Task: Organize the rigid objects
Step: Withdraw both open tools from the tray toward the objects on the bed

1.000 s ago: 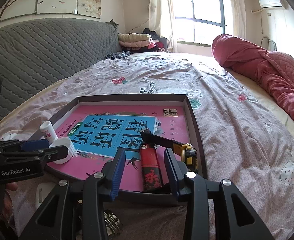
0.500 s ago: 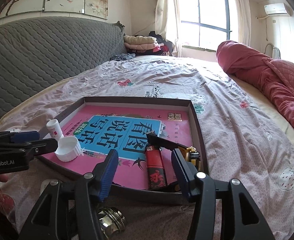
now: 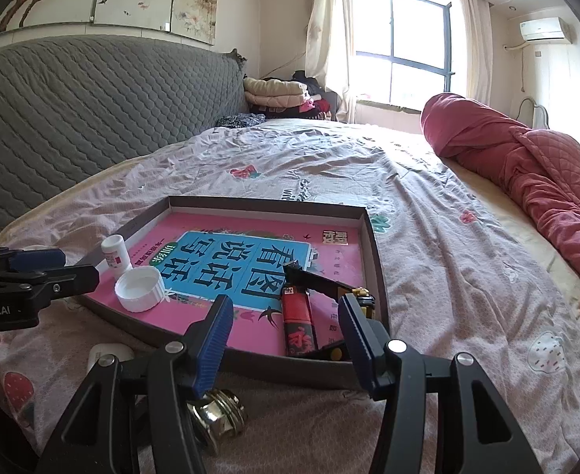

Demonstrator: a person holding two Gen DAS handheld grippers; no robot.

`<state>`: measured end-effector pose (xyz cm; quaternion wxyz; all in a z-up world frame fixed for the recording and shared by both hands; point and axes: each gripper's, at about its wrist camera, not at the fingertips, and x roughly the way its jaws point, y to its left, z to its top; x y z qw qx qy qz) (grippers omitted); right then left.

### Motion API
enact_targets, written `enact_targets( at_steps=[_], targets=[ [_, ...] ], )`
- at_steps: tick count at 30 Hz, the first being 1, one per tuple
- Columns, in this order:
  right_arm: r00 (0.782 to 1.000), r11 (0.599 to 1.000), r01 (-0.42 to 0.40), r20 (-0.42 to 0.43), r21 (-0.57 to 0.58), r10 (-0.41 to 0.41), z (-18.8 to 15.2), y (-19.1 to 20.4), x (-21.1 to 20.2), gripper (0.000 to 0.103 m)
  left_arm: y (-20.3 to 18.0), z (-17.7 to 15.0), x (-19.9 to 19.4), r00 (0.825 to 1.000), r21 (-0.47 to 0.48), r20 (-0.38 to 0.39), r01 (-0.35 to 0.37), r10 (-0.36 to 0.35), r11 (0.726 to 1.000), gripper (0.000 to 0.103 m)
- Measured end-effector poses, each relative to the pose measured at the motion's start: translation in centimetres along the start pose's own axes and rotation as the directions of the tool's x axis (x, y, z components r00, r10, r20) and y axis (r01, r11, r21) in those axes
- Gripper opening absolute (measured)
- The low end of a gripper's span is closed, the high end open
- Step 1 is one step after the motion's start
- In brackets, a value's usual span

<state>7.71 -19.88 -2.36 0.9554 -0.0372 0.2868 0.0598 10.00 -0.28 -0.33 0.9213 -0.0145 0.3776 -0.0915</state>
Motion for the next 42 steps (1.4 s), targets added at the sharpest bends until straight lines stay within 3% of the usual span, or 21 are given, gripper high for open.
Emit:
enact_targets(
  at_steps=[28, 42],
  targets=[
    [1.000, 1.000, 0.016, -0.018, -0.017, -0.016, -1.5, 1.7, -5.0, 0.055, -1.5, -2.3, -5.0, 1.000, 0.061, 0.017, 0.020, -0.021, 0.998, 0.069],
    [0.999, 0.999, 0.014, -0.040, 0.044, -0.013, -2.0, 1.2, -6.2, 0.055, -3.4, -3.9, -6.4, 0.999, 0.104, -0.013, 0.042, -0.041, 0.994, 0.069]
  ],
)
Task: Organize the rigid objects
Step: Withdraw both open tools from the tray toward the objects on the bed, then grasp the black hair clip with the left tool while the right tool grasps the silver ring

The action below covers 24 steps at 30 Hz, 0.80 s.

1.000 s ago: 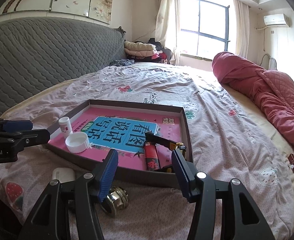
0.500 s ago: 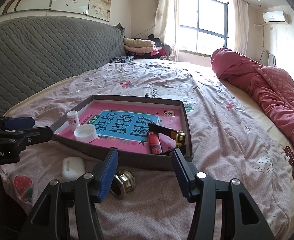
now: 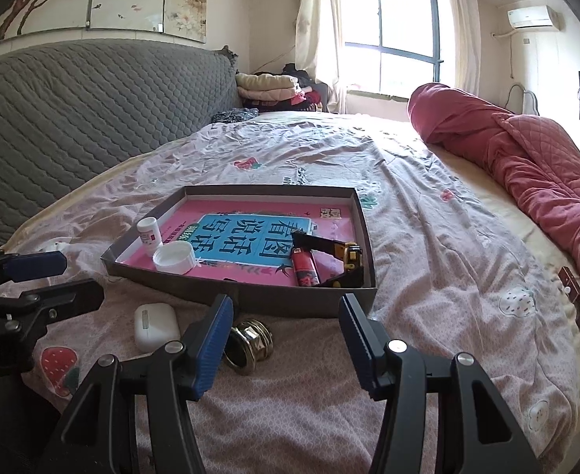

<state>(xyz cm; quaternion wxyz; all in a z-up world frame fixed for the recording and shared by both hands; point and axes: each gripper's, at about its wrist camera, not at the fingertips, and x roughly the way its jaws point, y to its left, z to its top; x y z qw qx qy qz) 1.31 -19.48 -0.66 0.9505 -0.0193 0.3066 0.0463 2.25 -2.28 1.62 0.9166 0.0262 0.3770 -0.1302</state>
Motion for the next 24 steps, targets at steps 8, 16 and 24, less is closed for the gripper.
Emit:
enact_targets(
  at_steps=[8, 16, 24],
  targets=[
    [1.000, 1.000, -0.009, -0.010, -0.011, 0.009, -0.3, 0.3, -0.6, 0.055, 0.0, -1.3, 0.0, 0.999, -0.002, -0.038, 0.016, -0.016, 1.000, 0.069],
    [0.999, 0.999, -0.013, -0.030, -0.036, 0.012, -0.6, 0.9, -0.6, 0.055, -0.3, -1.8, 0.1, 0.997, 0.000, -0.063, 0.035, -0.035, 0.999, 0.069],
    [0.999, 0.999, -0.020, -0.041, -0.051, 0.018, -0.9, 1.2, -0.7, 0.055, -0.4, -2.3, 0.0, 0.996, 0.001, -0.079, 0.048, -0.048, 0.999, 0.069]
  ],
)
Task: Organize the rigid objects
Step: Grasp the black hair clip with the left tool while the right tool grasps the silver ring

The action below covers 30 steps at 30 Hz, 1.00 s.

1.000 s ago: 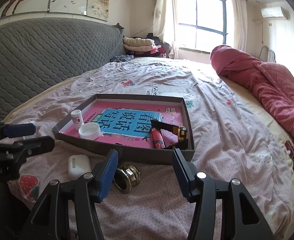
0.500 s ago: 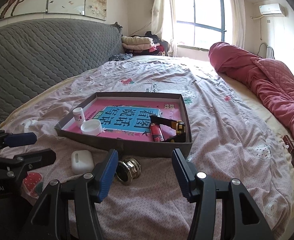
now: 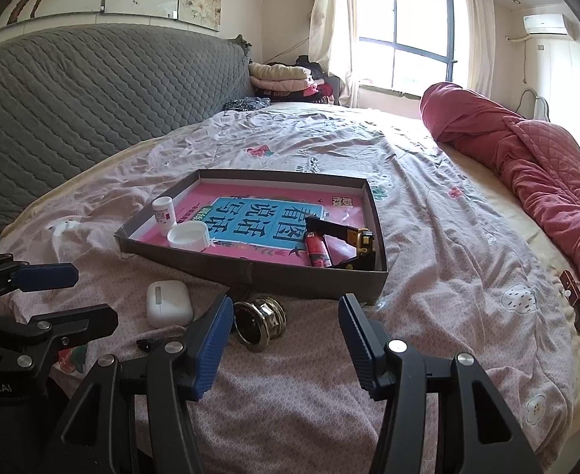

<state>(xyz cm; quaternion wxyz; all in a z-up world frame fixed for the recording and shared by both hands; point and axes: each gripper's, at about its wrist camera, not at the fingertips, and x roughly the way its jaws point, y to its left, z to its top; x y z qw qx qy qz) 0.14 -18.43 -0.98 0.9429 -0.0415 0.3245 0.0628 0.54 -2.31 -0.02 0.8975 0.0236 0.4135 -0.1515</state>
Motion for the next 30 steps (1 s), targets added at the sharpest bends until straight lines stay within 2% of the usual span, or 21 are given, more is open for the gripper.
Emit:
enact_targets(
  at_steps=[12, 21, 26, 30],
  targets=[
    [0.999, 1.000, -0.011, -0.037, -0.002, 0.011, -0.6, -0.2, 0.6, 0.055, 0.1, -1.3, 1.6, 0.998, -0.005, -0.051, 0.034, -0.034, 0.999, 0.069],
    [0.998, 1.000, -0.015, -0.065, 0.023, 0.017, -0.7, -0.7, 1.5, 0.055, -1.3, -1.8, 3.8, 0.994, 0.050, -0.087, 0.072, -0.067, 0.996, 0.069],
    [0.997, 0.999, -0.018, -0.076, 0.027, 0.020, -0.7, -0.8, 2.0, 0.055, -1.3, -1.8, 5.7, 0.989, 0.053, -0.124, 0.092, -0.084, 0.994, 0.063],
    [0.996, 0.999, -0.017, -0.083, 0.031, 0.020, -0.7, -0.8, 2.6, 0.055, -0.6, -1.8, 6.9, 0.984, 0.021, -0.148, 0.101, -0.097, 0.995, 0.059]
  ],
)
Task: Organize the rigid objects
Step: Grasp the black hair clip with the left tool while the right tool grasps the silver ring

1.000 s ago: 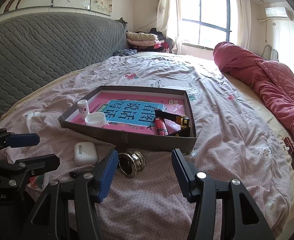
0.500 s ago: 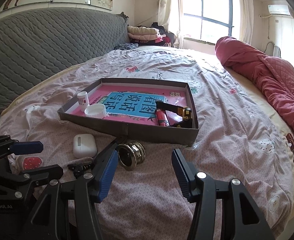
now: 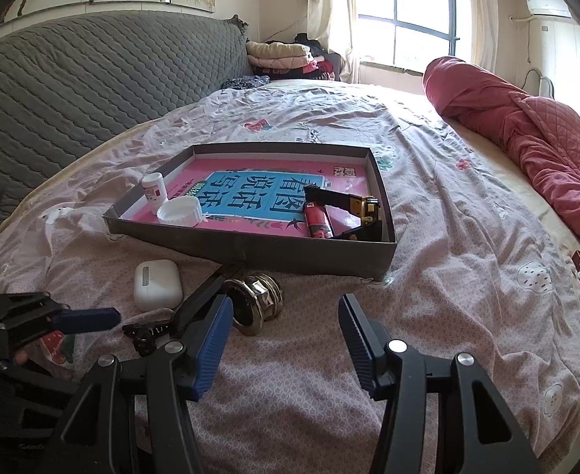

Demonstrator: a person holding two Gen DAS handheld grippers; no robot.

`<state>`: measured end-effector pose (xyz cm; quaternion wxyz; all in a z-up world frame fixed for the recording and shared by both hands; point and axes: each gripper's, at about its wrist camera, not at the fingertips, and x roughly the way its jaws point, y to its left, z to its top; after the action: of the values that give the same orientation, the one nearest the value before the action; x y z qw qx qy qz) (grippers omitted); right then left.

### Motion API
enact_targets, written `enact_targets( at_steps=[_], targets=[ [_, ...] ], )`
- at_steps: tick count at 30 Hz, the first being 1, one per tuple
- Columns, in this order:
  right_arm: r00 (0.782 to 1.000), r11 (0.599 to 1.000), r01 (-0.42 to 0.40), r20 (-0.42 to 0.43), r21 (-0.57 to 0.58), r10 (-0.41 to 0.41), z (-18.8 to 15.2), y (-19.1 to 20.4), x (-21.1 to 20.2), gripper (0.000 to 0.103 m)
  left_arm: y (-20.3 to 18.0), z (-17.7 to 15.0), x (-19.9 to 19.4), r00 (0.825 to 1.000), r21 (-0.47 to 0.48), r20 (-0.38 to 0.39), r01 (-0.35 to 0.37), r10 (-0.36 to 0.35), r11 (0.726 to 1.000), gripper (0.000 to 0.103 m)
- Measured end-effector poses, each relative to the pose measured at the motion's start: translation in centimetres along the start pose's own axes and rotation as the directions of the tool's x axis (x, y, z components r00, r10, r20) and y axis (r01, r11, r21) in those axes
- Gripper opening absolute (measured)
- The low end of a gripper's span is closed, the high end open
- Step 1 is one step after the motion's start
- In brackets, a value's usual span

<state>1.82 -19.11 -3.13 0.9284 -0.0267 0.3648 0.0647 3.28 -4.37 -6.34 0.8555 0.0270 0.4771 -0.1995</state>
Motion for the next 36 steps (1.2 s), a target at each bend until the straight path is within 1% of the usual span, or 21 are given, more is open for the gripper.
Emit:
enact_targets(
  at_steps=[5, 7, 9, 17, 22, 23, 27, 28, 30, 36],
  targets=[
    [1.000, 1.000, -0.007, -0.006, -0.001, 0.007, 0.1, 0.0, 0.6, 0.055, 0.3, 0.4, 0.6, 1.000, -0.006, 0.000, 0.024, -0.024, 1.000, 0.058],
    [1.000, 1.000, -0.009, -0.011, 0.000, 0.009, 0.1, 0.1, 0.9, 0.055, 0.4, 0.5, 0.8, 1.000, -0.009, 0.001, 0.029, -0.029, 1.000, 0.053],
    [1.000, 1.000, -0.010, -0.021, -0.003, 0.010, 0.1, 0.1, 1.4, 0.055, 0.5, 0.6, 1.0, 0.999, -0.007, 0.002, 0.035, -0.035, 0.999, 0.051],
    [0.998, 0.999, 0.028, -0.060, -0.022, -0.029, 0.1, 0.5, 3.4, 0.055, 0.7, 1.0, 1.4, 0.998, -0.003, 0.000, 0.055, -0.055, 0.998, 0.047],
    [0.996, 0.999, 0.031, -0.078, -0.033, -0.034, 0.2, 0.7, 4.8, 0.055, 0.9, 1.0, 1.5, 0.998, -0.009, 0.001, 0.062, -0.062, 0.998, 0.043],
    [0.996, 0.999, 0.028, -0.079, -0.032, -0.030, 0.2, 0.8, 5.0, 0.054, 1.0, 0.9, 1.5, 0.998, -0.011, 0.000, 0.064, -0.064, 0.998, 0.043],
    [0.996, 1.000, 0.003, -0.093, -0.013, -0.004, 0.3, 0.5, 5.6, 0.036, 1.2, 0.9, 1.5, 0.998, -0.016, 0.001, 0.067, -0.067, 0.998, 0.040],
    [0.995, 1.000, -0.002, -0.100, 0.002, 0.002, 0.3, 0.2, 5.8, 0.032, 1.2, 0.9, 1.4, 0.998, -0.015, 0.001, 0.065, -0.065, 0.998, 0.037],
    [0.995, 1.000, -0.006, -0.101, 0.020, 0.008, 0.2, -0.2, 5.8, 0.028, 1.2, 0.8, 1.3, 0.998, -0.012, 0.000, 0.068, -0.068, 0.998, 0.037],
    [0.995, 0.997, -0.023, -0.100, 0.074, 0.030, 0.2, -1.3, 5.6, 0.027, 2.2, 0.2, 0.5, 0.998, -0.028, 0.000, 0.057, -0.057, 0.998, 0.037]
  ],
)
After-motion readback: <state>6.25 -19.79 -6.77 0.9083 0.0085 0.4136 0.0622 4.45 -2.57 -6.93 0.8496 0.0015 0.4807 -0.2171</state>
